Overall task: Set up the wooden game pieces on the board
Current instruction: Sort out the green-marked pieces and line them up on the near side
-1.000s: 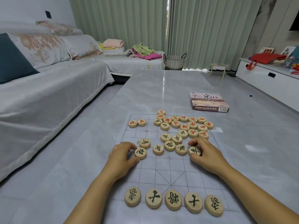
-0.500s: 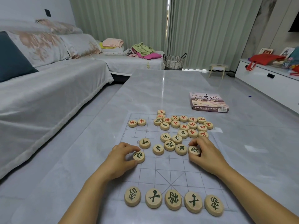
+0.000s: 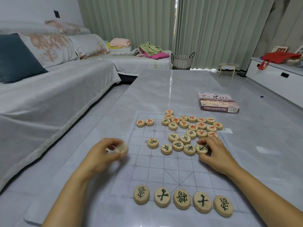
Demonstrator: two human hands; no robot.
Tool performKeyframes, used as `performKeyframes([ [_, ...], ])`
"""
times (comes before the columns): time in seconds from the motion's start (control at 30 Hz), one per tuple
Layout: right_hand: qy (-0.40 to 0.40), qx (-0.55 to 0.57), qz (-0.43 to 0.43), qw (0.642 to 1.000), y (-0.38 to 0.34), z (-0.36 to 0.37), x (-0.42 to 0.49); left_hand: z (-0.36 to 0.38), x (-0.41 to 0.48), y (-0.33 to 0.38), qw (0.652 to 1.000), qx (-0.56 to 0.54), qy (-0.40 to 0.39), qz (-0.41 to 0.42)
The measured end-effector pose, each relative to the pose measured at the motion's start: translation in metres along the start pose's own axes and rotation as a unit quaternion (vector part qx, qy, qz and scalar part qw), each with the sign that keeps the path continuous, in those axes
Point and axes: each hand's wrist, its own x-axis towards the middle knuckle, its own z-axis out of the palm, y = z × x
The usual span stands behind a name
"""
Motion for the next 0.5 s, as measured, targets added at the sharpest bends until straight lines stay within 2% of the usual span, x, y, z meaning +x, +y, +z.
performKeyframes([
  [0.07, -0.001, 0.001, -0.001, 1.000, 0.000, 0.000, 0.000, -0.011, -0.008, -0.004, 1.000, -0.019, -0.013, 0.001],
  [0.2, -0.001, -0.004, 0.000, 1.000, -0.001, 0.000, -0.001, -0.002, -0.015, 0.000, 0.993, 0.034, -0.114, 0.023],
  [0.37, 0.007, -0.005, -0.005, 1.000, -0.003, 0.001, -0.001, 0.012, -0.013, 0.003, 0.985, 0.070, -0.147, 0.055],
  [0.5, 0.009, -0.013, -0.004, 1.000, -0.003, 0.001, -0.001, 0.015, -0.011, 0.004, 0.985, 0.066, -0.155, 0.042],
])
